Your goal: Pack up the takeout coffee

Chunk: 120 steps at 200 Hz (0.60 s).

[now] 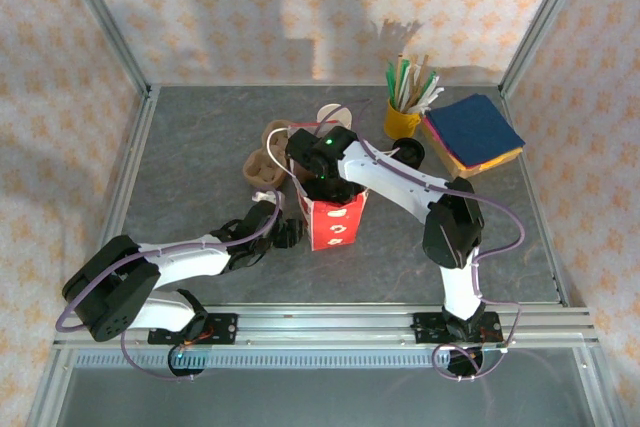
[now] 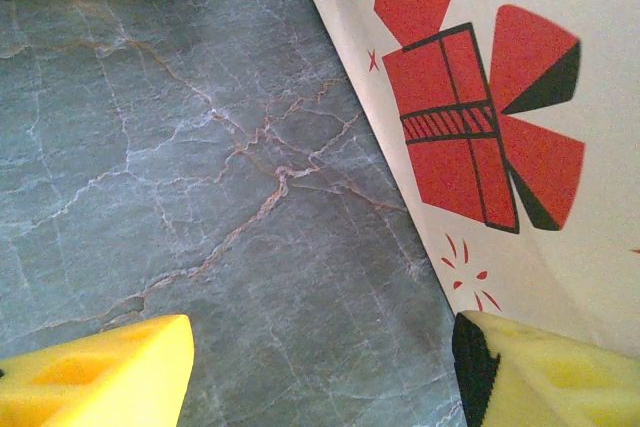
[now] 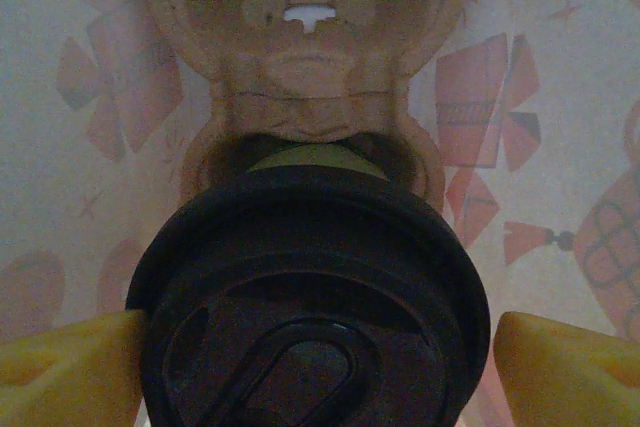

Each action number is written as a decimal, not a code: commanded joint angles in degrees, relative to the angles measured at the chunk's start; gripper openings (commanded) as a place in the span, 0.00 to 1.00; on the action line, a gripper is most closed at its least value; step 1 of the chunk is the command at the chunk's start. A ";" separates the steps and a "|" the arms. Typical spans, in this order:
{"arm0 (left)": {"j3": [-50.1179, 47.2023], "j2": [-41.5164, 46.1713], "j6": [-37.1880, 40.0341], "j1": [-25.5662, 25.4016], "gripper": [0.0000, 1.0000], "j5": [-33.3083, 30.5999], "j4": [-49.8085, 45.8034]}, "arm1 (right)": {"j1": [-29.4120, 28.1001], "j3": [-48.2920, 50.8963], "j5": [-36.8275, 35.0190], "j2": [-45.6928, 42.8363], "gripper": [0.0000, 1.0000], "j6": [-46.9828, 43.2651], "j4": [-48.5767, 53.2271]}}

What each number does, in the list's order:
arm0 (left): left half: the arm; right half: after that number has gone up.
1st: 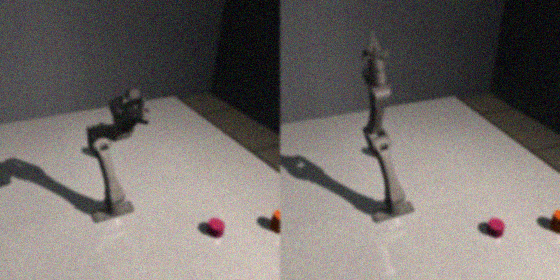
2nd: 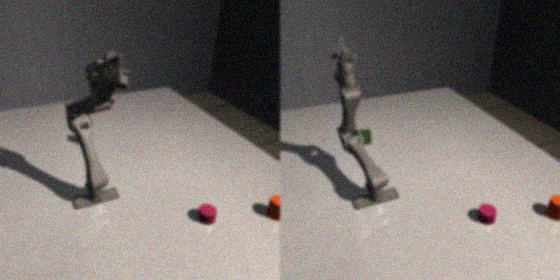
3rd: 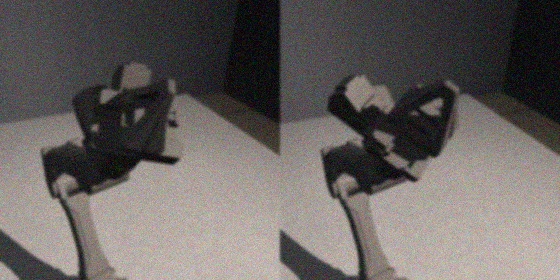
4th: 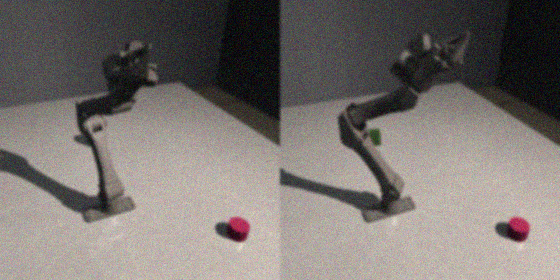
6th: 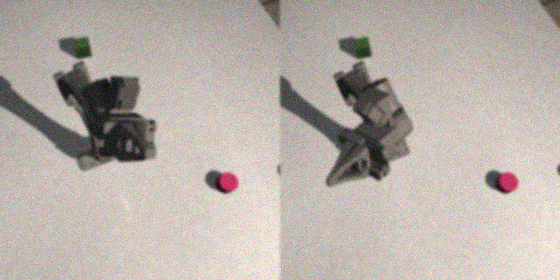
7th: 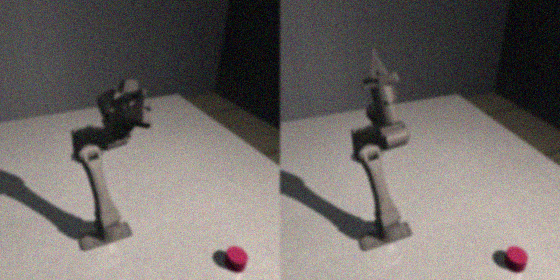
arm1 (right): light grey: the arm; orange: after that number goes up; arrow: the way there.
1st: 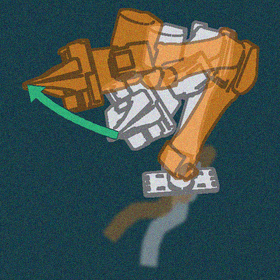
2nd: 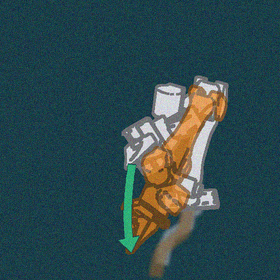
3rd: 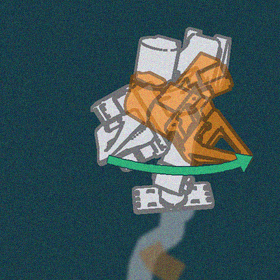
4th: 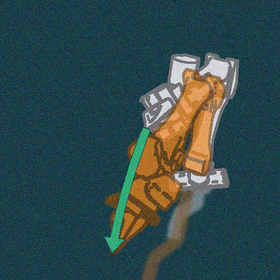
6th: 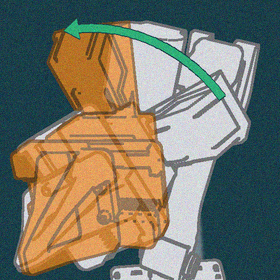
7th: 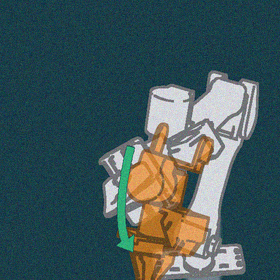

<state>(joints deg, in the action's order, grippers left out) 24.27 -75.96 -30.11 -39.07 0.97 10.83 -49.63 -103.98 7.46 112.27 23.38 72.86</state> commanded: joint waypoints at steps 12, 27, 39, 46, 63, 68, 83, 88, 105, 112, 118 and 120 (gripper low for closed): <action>0.33 1.87 -0.21 -0.39 0.71 -1.41 -1.25 | -0.46 -1.31 -1.67 -1.88 0.87 0.90 2.07; 0.51 1.79 -0.05 -0.39 0.71 -1.50 -1.41 | -0.41 -1.27 -1.66 -1.88 0.87 0.94 2.10; 0.77 1.63 0.05 -0.39 0.71 -1.59 -1.68 | -0.47 -1.31 -1.74 -1.88 0.87 0.85 2.10; 0.91 1.59 0.13 -0.39 0.71 -1.67 -1.88 | -0.54 -1.47 -1.67 -1.89 0.87 0.83 2.06; 0.95 1.60 0.14 -0.39 0.71 -1.68 -1.95 | -0.53 -1.74 -1.59 -1.93 0.87 0.88 2.07; 0.95 1.61 0.14 -0.39 0.71 -1.74 -1.88 | -0.51 -1.90 -1.58 -1.91 0.87 0.84 2.10; 0.95 1.61 0.14 -0.42 0.71 -1.69 -1.87 | -0.48 -2.21 -1.58 -1.88 0.87 0.71 2.03; 1.02 1.52 0.14 -0.39 0.71 -1.73 -1.87 | -0.48 -2.27 -1.51 -1.89 0.87 0.67 2.11; 1.17 1.22 0.22 -0.39 0.71 -1.66 -1.95 | -0.48 -2.41 -1.50 -1.96 0.87 0.62 2.08; 1.29 1.17 0.29 -0.39 0.71 -1.68 -2.04 | -0.54 -2.45 -1.49 -1.87 0.87 0.64 2.08; 1.38 1.06 0.31 -0.39 0.71 -1.67 -2.13 | -0.44 -2.45 -1.43 -1.88 0.87 0.62 2.11; 1.39 1.03 0.31 -0.39 0.71 -1.68 -2.13 | -0.42 -2.45 -1.41 -1.88 0.87 0.68 2.11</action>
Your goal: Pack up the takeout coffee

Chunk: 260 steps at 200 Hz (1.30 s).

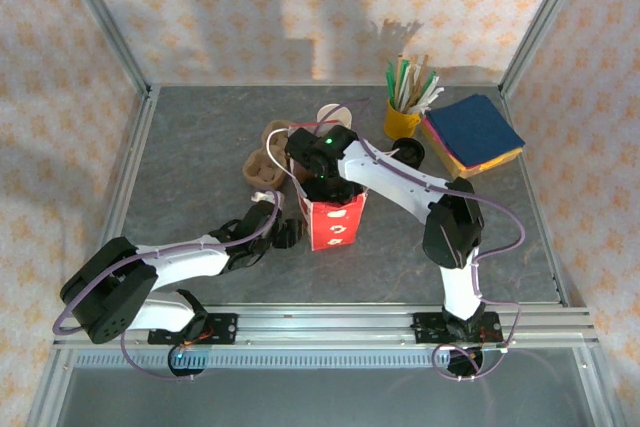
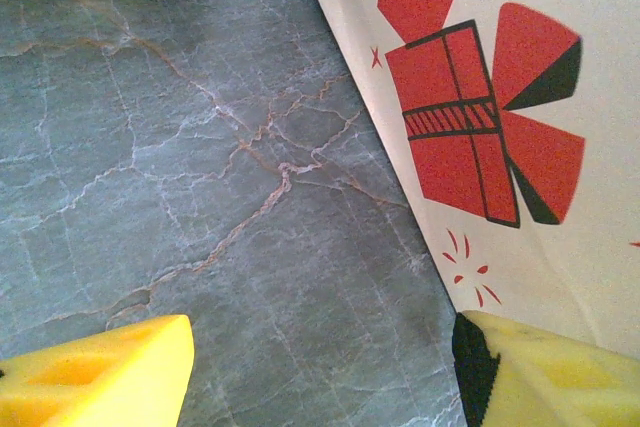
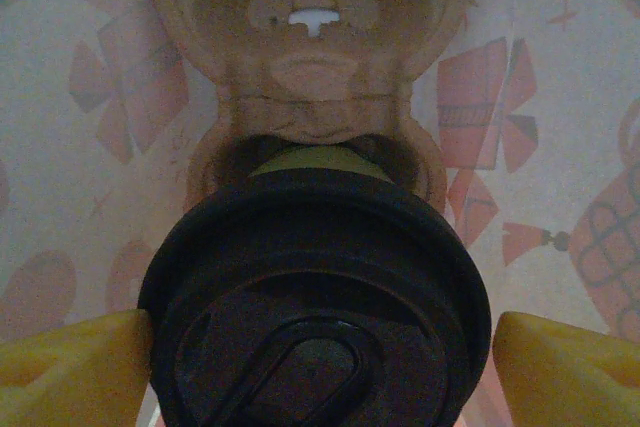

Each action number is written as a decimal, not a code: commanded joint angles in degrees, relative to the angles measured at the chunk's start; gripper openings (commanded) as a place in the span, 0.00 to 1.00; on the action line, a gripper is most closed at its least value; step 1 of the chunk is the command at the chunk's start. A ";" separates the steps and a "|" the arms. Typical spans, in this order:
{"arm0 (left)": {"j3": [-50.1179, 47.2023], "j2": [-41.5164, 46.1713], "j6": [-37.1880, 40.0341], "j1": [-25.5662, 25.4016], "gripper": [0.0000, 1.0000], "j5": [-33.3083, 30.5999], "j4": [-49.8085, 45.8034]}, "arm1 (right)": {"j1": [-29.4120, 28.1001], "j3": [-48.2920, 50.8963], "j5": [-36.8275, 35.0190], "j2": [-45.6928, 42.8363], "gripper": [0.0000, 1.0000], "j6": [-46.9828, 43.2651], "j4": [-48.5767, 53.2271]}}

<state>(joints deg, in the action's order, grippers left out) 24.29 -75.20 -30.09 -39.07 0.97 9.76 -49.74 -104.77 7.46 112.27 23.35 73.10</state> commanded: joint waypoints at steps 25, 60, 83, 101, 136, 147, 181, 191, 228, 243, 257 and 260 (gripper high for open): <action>1.61 0.14 0.38 -0.48 0.71 -1.77 -1.15 | -0.38 -1.75 -1.40 -1.87 0.87 0.55 1.85; 1.55 -0.04 0.29 -0.42 0.71 -1.68 -1.08 | -0.43 -1.92 -1.40 -2.22 0.86 0.66 1.87; 1.38 -0.02 0.27 -0.38 0.71 -1.67 -1.15 | -0.39 -1.97 -1.64 -2.73 0.86 0.79 1.83; 1.29 0.27 0.20 -0.39 0.71 -1.73 -1.23 | -0.41 -2.24 -1.77 -3.15 0.86 0.98 1.85; 1.19 0.49 0.12 -0.44 0.71 -1.76 -1.31 | -0.40 -2.71 -1.77 -3.94 0.86 1.34 1.86; 1.19 0.49 0.06 -0.47 0.71 -1.76 -1.32 | -0.44 -2.81 -1.82 -4.20 0.86 1.39 1.86; 0.84 0.53 -0.15 -0.48 0.71 -1.68 -1.08 | -0.39 -3.16 -1.73 -4.77 0.84 1.53 1.87; 0.84 0.62 -0.15 -0.48 0.71 -1.68 -1.06 | -0.49 -3.24 -1.74 -4.95 0.84 1.69 1.85; 0.84 0.75 -0.24 -0.48 0.71 -1.76 -1.21 | -0.50 -4.01 -2.03 -5.40 0.84 1.87 1.79; 0.67 0.84 -0.32 -0.49 0.71 -1.76 -1.12 | -0.56 -4.75 -2.19 -5.40 0.83 2.00 1.85; 0.51 0.84 -0.41 -0.54 0.71 -1.76 -1.10 | -0.57 -5.56 -2.53 -5.44 0.83 2.24 1.87; 0.45 0.80 -0.41 -0.50 0.71 -1.76 -1.06 | -0.61 -5.72 -2.58 -5.40 0.83 2.33 1.87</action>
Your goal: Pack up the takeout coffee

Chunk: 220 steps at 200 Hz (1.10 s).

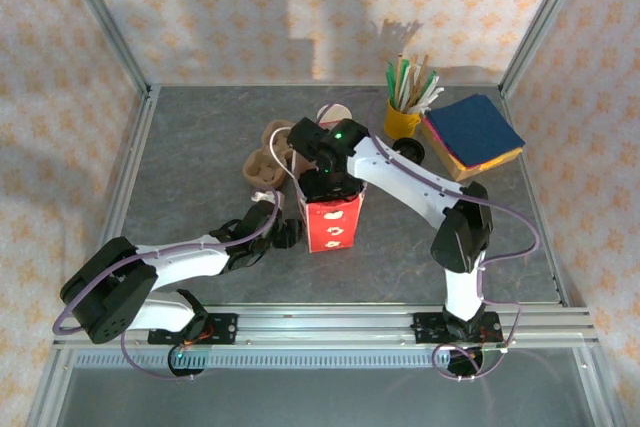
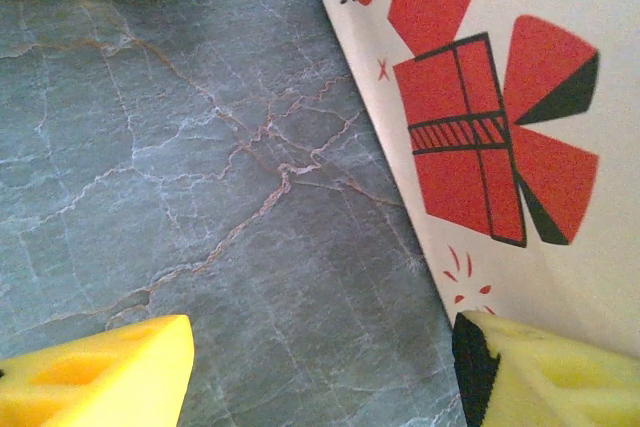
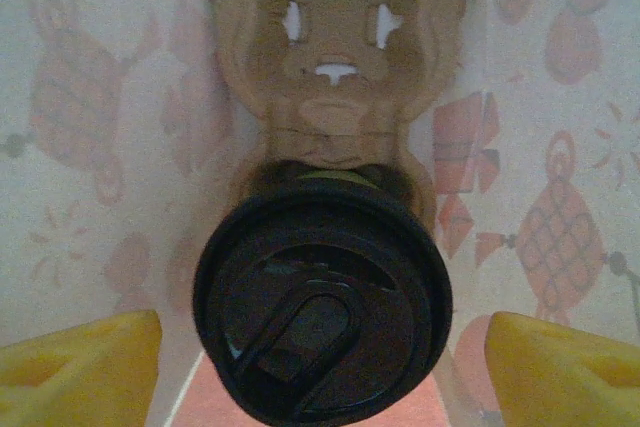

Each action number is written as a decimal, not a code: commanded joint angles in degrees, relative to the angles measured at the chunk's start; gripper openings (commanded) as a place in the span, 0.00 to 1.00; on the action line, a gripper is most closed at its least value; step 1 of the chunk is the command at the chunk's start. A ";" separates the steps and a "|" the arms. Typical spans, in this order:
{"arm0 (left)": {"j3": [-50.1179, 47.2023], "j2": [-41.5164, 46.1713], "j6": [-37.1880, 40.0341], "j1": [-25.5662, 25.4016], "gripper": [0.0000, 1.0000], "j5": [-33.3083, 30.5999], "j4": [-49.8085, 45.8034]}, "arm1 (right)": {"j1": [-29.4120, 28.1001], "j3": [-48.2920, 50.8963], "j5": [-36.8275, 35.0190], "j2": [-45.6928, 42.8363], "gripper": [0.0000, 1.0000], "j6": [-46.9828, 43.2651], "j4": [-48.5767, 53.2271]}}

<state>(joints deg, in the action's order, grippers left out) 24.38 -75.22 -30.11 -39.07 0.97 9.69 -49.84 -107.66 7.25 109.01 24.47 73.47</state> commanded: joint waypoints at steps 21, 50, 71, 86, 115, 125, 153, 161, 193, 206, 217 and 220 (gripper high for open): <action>0.18 0.85 -0.56 -0.57 0.71 -1.76 -0.82 | -0.42 -4.01 -3.16 -2.17 0.83 1.64 1.50; 0.14 1.00 -0.59 -0.74 0.71 -1.83 -0.90 | -0.51 -4.14 -3.38 -2.11 0.83 1.94 1.50; 0.14 1.39 -0.56 -0.83 0.71 -2.11 -1.08 | -0.45 -3.58 -3.34 -2.14 0.83 2.05 1.44; 0.21 1.64 -0.49 -0.86 0.71 -2.27 -1.33 | -0.51 -3.31 -3.38 -2.05 0.83 2.08 1.43; 0.15 2.23 -0.43 -0.83 0.71 -2.55 -1.70 | -0.48 -2.89 -3.54 -1.81 0.83 2.05 1.25; 0.14 2.29 -0.41 -0.83 0.71 -2.55 -1.78 | -0.44 -2.65 -3.44 -1.55 0.83 1.99 1.23; 0.22 2.42 -0.45 -0.83 0.71 -2.55 -1.87 | -0.28 -1.95 -3.33 -1.04 0.83 1.74 0.32; 0.22 2.44 -0.39 -0.83 0.71 -2.55 -1.96 | -0.27 -1.79 -3.26 -0.91 0.83 1.74 0.12; 0.23 2.62 -0.39 -0.83 0.71 -2.62 -2.22 | -0.07 -1.25 -4.05 -0.46 0.78 2.12 0.18; 0.15 2.71 -0.39 -0.83 0.71 -2.69 -2.30 | 0.03 -1.32 -4.30 -0.33 0.76 2.33 0.51; 0.14 2.67 -0.39 -0.88 0.71 -2.73 -2.31 | 0.11 -1.28 -4.72 -0.29 0.75 2.63 0.51; 0.14 2.71 -0.43 -0.84 0.71 -2.73 -2.31 | 0.17 -1.32 -4.82 -0.25 0.74 2.64 0.56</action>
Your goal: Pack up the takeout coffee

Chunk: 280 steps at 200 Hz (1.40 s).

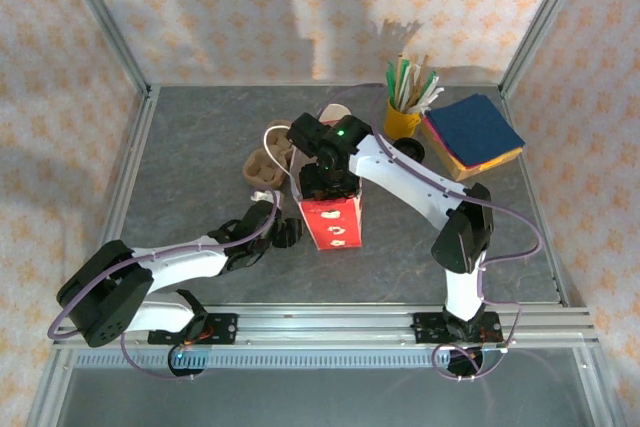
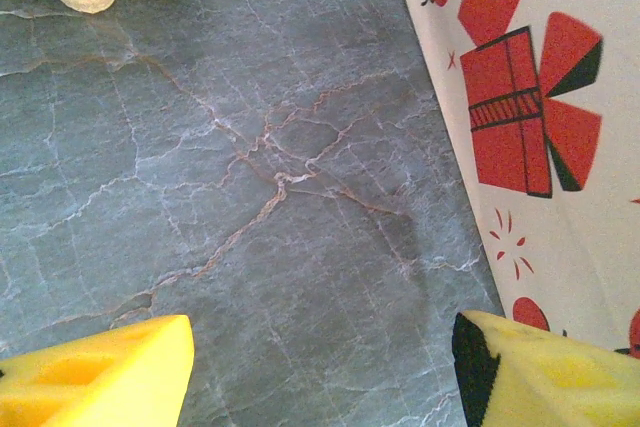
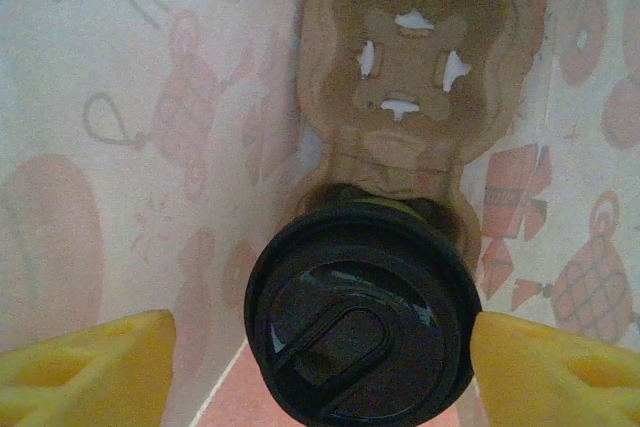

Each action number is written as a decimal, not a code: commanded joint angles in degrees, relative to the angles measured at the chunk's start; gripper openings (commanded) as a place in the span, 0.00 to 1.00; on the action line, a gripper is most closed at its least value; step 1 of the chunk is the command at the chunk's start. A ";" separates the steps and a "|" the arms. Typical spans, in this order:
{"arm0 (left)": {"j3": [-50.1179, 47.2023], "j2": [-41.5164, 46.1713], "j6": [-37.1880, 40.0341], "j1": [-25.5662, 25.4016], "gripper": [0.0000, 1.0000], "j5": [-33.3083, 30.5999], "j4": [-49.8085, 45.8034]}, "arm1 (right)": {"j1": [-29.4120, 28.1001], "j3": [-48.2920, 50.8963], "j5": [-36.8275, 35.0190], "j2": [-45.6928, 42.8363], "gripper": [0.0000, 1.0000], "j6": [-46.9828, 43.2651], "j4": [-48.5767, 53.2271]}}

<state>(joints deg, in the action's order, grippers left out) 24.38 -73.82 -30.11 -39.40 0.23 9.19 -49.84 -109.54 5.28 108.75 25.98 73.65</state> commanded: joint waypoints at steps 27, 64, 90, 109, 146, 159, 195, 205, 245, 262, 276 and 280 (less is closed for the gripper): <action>0.14 1.29 -0.48 -0.51 0.71 -1.90 -1.74 | 0.45 0.38 -3.34 0.60 0.70 1.41 0.80; 0.05 1.57 -0.59 -0.59 0.71 -2.07 -1.98 | 0.65 -0.71 -3.36 0.94 0.65 1.71 0.53; 0.05 1.79 -0.57 -0.59 0.71 -2.15 -2.15 | 0.77 -2.61 -3.85 0.77 0.63 1.95 1.13; 0.02 1.83 -0.61 -0.59 0.71 -2.16 -2.07 | 0.80 -3.84 -3.17 0.37 0.60 1.97 1.18; 0.15 1.59 -0.57 -0.59 0.71 -2.16 -1.89 | 0.88 -4.35 -2.76 -0.73 0.56 2.15 1.25; 0.23 1.57 -0.49 -0.59 0.71 -2.16 -1.97 | 0.90 -4.52 -2.66 -1.08 0.55 2.30 1.30; 0.39 1.62 -0.39 -0.59 0.71 -2.25 -2.07 | 1.11 -6.16 -2.55 -2.39 0.54 2.29 1.26; 0.40 1.57 -0.40 -0.59 0.71 -2.24 -1.99 | 1.28 -6.00 -3.22 -2.72 0.54 2.15 1.32; 0.66 1.57 -0.21 -0.59 0.71 -2.34 -2.20 | 2.12 -7.23 -2.29 -3.52 0.54 1.45 1.31; 0.82 1.51 -0.13 -0.59 0.71 -2.43 -2.34 | 2.36 -8.44 -2.47 -4.03 0.54 1.41 1.25; 0.93 1.37 -0.06 -0.59 0.71 -2.40 -2.34 | 2.65 -9.36 -2.16 -4.33 0.55 0.97 1.30; 1.00 1.29 -0.05 -0.59 0.71 -2.43 -2.38 | 2.73 -9.71 -2.04 -4.39 0.55 0.76 1.32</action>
<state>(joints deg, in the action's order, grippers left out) 24.36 -73.08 -30.11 -39.40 -0.51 8.16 -47.55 -116.31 4.05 107.35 27.42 73.76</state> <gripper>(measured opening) 0.713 0.545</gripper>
